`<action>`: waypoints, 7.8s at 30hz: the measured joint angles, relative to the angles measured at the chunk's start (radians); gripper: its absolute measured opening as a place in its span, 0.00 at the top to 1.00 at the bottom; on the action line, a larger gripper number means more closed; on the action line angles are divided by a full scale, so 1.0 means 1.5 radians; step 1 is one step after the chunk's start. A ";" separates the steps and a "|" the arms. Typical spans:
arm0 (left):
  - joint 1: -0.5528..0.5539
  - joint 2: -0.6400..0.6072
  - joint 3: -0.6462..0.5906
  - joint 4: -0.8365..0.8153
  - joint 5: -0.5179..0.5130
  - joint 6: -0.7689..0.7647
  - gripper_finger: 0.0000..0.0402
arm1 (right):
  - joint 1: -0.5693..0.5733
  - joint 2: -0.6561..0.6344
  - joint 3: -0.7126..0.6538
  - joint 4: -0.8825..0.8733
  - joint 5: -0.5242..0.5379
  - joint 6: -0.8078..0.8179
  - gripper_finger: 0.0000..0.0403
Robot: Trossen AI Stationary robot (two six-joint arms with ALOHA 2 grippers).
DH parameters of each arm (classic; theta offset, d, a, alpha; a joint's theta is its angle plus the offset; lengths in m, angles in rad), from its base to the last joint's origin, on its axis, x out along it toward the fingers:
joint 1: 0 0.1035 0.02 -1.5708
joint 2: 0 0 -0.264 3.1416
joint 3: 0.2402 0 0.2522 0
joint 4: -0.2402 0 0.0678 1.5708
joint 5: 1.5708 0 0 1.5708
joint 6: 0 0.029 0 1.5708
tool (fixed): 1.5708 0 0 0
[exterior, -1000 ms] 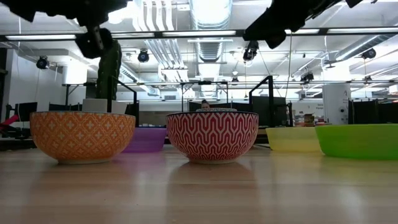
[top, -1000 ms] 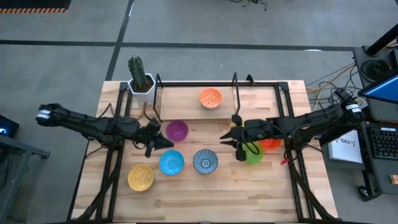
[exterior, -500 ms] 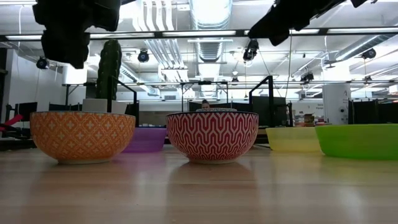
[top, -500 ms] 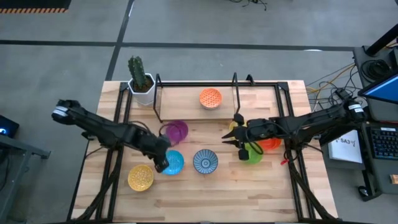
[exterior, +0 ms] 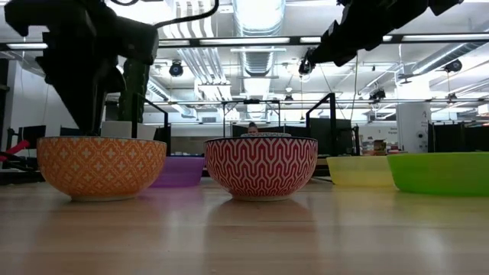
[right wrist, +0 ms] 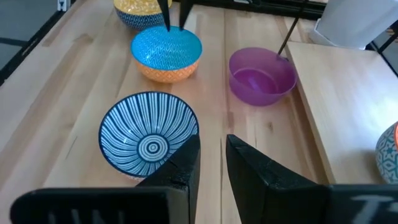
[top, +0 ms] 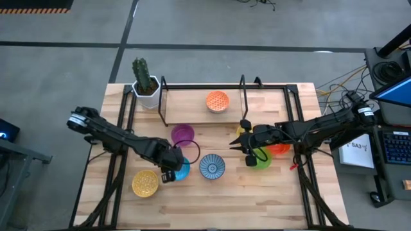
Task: Place and stack bowls onto a shelf
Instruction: Stack the orange-blue patterned bowl on top of the blue-orange patterned bowl on the shelf
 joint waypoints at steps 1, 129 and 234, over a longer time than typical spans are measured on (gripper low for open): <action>0.000 0.002 0.000 -0.006 -0.011 0.000 0.75 | 0.000 0.000 0.000 0.001 0.000 -0.004 0.84; 0.582 0.445 0.823 -0.226 0.081 0.160 0.99 | -0.037 -0.284 -0.163 0.044 -0.050 -0.078 0.84; 0.580 0.519 0.881 -0.220 0.045 0.269 0.69 | -0.037 -0.284 -0.148 0.070 -0.048 -0.113 0.84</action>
